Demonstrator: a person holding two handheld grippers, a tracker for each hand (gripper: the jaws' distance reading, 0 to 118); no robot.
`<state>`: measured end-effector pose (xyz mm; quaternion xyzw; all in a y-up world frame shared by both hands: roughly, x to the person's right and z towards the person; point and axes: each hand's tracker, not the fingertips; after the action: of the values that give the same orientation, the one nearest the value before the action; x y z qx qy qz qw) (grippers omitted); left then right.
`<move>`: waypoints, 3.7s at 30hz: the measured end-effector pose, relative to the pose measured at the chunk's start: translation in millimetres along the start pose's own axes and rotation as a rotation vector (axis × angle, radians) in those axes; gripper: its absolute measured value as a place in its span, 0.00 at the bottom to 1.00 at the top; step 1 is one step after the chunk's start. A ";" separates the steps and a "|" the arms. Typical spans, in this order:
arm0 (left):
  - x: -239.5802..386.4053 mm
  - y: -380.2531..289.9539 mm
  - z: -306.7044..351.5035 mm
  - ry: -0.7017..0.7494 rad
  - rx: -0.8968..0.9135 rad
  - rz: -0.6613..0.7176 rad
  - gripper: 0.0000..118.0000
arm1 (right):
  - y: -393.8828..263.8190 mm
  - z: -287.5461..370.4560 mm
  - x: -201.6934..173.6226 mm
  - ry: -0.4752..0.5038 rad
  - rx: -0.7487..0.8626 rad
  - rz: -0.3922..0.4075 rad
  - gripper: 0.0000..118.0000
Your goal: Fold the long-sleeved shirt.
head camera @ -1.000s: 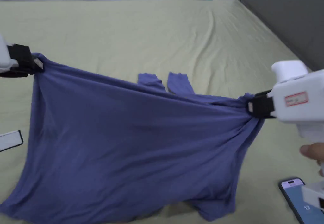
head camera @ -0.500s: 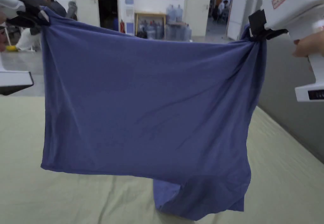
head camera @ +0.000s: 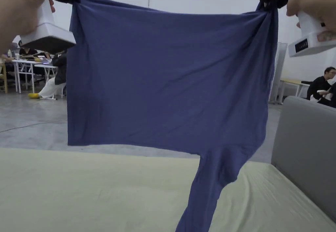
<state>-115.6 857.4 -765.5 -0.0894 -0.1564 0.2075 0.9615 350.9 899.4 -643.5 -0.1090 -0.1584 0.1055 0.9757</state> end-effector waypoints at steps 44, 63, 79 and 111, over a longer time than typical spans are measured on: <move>-244.7 -554.1 333.7 0.139 -0.764 0.101 0.01 | -688.0 248.6 -81.0 0.489 -0.790 -0.226 0.07; -292.8 -662.9 365.4 0.353 -1.179 0.028 0.01 | -781.6 283.8 -107.5 0.407 -1.176 -0.163 0.07; -215.2 -594.3 382.8 0.201 -0.807 0.035 1.00 | -690.1 283.1 -50.8 0.386 -0.999 -0.374 1.00; -148.8 -645.8 331.2 0.060 -1.004 0.008 0.00 | -690.9 -73.6 -85.0 0.136 -1.094 -0.330 0.92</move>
<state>-116.5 249.4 -342.1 -0.5475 -0.2090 0.1079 0.8031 414.9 206.7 -565.9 -0.5784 -0.1419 -0.1527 0.7887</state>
